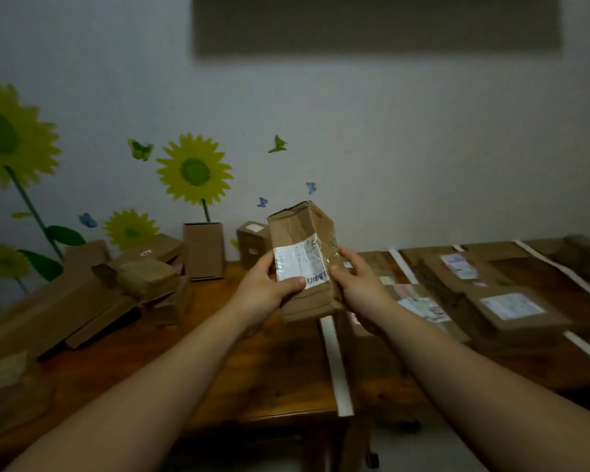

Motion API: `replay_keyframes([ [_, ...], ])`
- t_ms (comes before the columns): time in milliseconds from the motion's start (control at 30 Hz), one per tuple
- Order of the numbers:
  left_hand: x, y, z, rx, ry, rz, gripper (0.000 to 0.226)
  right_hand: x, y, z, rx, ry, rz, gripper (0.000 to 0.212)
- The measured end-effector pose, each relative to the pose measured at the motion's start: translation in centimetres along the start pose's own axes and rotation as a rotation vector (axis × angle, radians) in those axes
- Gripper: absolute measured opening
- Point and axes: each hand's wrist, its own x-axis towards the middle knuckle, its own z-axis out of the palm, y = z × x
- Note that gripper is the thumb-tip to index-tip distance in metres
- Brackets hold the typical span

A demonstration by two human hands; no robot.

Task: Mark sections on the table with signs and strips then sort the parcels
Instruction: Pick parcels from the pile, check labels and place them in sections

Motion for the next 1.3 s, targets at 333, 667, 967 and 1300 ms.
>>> replay_keyframes([
  [333, 2.9, -0.5, 17.6, 0.087, -0.176, -0.022, 0.043, -4.0, 2.3, -16.1, -0.118, 0.003, 0.046, 0.057],
  [667, 9.5, -2.3, 30.6, 0.061, -0.466, -0.084, 0.062, -2.1, 5.5, -27.1, -0.027, 0.235, 0.118, 0.044],
  [967, 17.8, -2.1, 36.5, 0.081, -0.685, -0.148, 0.036, 5.5, 5.4, -34.1, -0.148, 0.261, 0.108, 0.045],
  [1300, 21.7, -2.8, 41.8, 0.276, -0.737, -0.371, 0.021, 9.9, 6.8, -44.0, -0.285, 0.435, 0.061, 0.076],
])
